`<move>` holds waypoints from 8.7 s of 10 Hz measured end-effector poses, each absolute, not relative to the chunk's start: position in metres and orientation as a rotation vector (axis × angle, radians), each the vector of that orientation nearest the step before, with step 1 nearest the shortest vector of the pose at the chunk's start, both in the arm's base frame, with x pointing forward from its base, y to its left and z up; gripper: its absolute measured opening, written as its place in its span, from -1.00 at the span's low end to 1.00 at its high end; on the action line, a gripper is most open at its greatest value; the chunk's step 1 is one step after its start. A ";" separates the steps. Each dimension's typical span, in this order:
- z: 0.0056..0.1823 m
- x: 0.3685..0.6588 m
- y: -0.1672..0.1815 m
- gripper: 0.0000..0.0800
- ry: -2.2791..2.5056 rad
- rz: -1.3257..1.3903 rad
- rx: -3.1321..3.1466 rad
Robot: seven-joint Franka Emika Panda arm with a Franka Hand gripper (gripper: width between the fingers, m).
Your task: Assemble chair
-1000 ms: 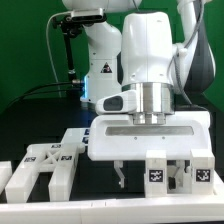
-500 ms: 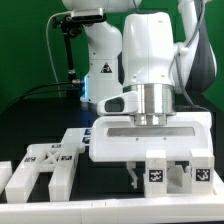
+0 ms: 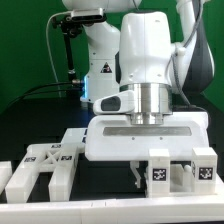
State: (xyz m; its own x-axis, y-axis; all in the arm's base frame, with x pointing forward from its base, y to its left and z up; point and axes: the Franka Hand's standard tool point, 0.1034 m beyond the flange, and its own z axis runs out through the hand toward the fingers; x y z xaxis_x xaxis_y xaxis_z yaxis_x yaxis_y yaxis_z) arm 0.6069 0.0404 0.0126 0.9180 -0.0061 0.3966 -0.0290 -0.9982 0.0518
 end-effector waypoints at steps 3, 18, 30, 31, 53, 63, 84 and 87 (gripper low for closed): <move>0.013 0.607 0.040 -0.91 -0.028 0.625 3.021; 0.076 0.545 -0.037 -0.91 0.046 -0.704 3.118; 0.050 0.554 -0.044 -0.91 0.038 -1.387 2.781; 0.047 0.552 -0.046 -0.91 -0.005 -1.385 2.769; 0.041 0.550 -0.050 0.62 -0.056 -1.382 2.758; 0.084 0.611 -0.077 0.62 -0.046 -0.617 3.032; 0.062 0.567 -0.122 0.62 -0.199 -0.115 3.193; 0.055 0.559 -0.116 0.62 -0.074 -0.109 3.190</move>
Offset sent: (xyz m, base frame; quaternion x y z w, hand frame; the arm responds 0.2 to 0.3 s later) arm 0.0000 0.0000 0.0000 0.0000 0.0000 0.0000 1.0000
